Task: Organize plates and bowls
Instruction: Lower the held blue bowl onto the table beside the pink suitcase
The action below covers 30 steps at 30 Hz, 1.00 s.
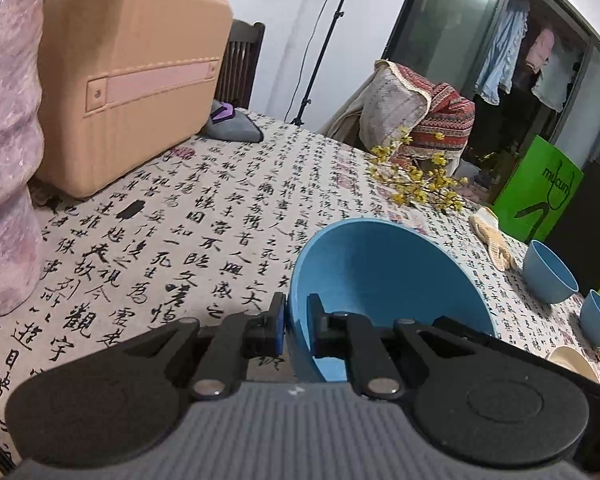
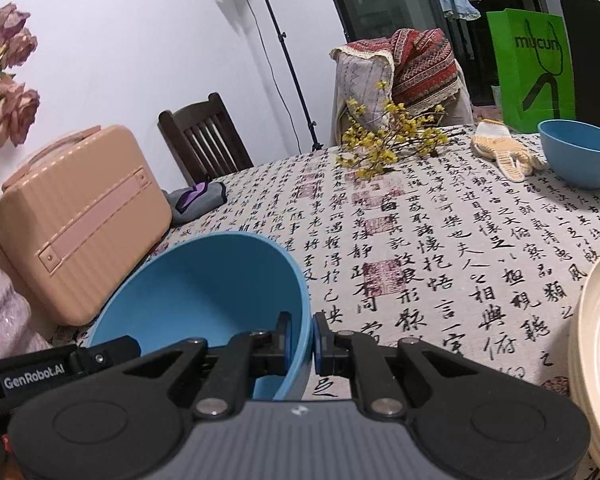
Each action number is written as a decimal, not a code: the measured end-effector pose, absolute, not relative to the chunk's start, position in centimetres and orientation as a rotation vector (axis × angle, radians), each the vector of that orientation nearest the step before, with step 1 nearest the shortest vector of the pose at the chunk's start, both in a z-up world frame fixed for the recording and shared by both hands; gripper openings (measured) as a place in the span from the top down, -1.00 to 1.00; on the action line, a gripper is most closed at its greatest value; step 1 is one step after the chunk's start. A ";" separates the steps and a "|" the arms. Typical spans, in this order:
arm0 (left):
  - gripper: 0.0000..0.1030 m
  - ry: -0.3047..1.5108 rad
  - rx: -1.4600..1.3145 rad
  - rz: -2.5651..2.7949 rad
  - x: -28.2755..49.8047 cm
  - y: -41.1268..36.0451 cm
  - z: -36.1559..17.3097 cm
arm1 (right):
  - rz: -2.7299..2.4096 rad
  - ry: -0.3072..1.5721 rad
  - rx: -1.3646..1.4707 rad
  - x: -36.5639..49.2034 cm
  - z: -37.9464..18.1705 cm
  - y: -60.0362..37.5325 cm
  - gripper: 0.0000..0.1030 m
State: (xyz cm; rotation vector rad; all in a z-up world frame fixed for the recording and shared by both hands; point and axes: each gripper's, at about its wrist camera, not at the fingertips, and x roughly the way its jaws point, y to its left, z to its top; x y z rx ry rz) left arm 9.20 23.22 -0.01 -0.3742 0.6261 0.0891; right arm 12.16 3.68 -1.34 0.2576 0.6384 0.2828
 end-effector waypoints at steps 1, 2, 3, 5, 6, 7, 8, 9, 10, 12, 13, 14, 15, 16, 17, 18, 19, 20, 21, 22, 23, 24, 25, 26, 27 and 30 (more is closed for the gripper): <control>0.78 0.630 -0.379 0.092 9.3 23.4 -0.1 | 0.284 0.641 0.255 12.2 -1.4 3.8 0.80; 0.78 0.633 -0.382 0.094 9.3 23.6 -0.2 | 0.285 0.644 0.253 12.3 -1.5 4.0 0.80; 0.78 0.636 -0.384 0.097 9.4 23.8 -0.4 | 0.287 0.648 0.250 12.4 -1.6 4.3 0.80; 0.78 0.638 -0.386 0.102 9.5 24.2 -0.5 | 0.292 0.654 0.244 12.6 -1.8 4.7 0.80; 0.78 0.640 -0.387 0.104 9.6 24.4 -0.7 | 0.295 0.658 0.243 12.7 -1.9 4.9 0.80; 0.78 0.643 -0.388 0.106 9.6 24.5 -0.8 | 0.297 0.661 0.241 12.8 -2.0 5.0 0.80; 0.78 0.647 -0.391 0.108 9.7 24.7 -0.9 | 0.298 0.664 0.239 12.9 -2.0 5.2 0.80; 0.78 0.650 -0.393 0.110 9.8 24.9 -1.0 | 0.298 0.668 0.236 13.0 -2.1 5.5 0.80; 0.78 0.652 -0.395 0.112 9.9 25.1 -1.1 | 0.299 0.672 0.234 13.1 -2.2 5.6 0.80; 0.78 0.657 -0.394 0.115 10.1 25.3 -1.3 | 0.302 0.677 0.232 13.4 -2.3 5.9 0.79; 0.78 0.658 -0.391 0.113 10.2 25.5 -1.3 | 0.303 0.680 0.231 13.4 -2.4 6.1 0.79; 0.78 0.660 -0.388 0.110 10.4 25.7 -1.4 | 0.303 0.683 0.230 13.5 -2.4 6.3 0.79; 0.78 0.663 -0.388 0.108 10.5 25.8 -1.4 | 0.305 0.685 0.230 13.6 -2.5 6.4 0.78; 0.78 0.668 -0.384 0.105 10.7 26.0 -1.4 | 0.307 0.687 0.231 13.6 -2.5 6.5 0.78; 0.78 0.675 -0.381 0.106 10.9 26.1 -1.5 | 0.308 0.690 0.232 13.6 -2.6 6.6 0.78; 0.78 0.680 -0.379 0.106 11.1 26.3 -1.6 | 0.311 0.693 0.236 13.7 -2.6 6.7 0.79; 0.78 0.685 -0.378 0.102 11.3 26.5 -1.6 | 0.314 0.697 0.239 13.8 -2.6 6.7 0.79; 0.78 0.692 -0.378 0.098 11.5 26.6 -1.7 | 0.314 0.699 0.239 13.8 -2.6 6.8 0.79; 0.78 0.697 -0.377 0.096 11.6 26.7 -1.8 | 0.313 0.700 0.238 13.8 -2.6 6.9 0.79; 0.78 0.702 -0.374 0.092 11.7 26.7 -1.8 | 0.314 0.699 0.237 13.8 -2.6 6.9 0.79; 0.78 0.708 -0.370 0.088 11.8 26.8 -1.9 | 0.313 0.700 0.236 13.8 -2.6 7.0 0.78; 0.78 0.714 -0.368 0.083 11.9 26.8 -1.9 | 0.311 0.702 0.234 13.9 -2.6 7.0 0.78; 0.78 0.719 -0.363 0.078 12.1 26.8 -2.0 | 0.310 0.702 0.236 13.9 -2.6 7.0 0.78; 0.78 0.725 -0.358 0.073 12.2 26.8 -2.0 | 0.310 0.704 0.239 14.0 -2.6 7.0 0.78; 0.78 0.730 -0.355 0.070 12.4 26.8 -2.0 | 0.310 0.706 0.243 14.0 -2.6 7.0 0.78; 0.78 0.745 -0.351 0.060 12.7 27.0 -2.0 | 0.312 0.713 0.252 14.2 -2.7 6.8 0.78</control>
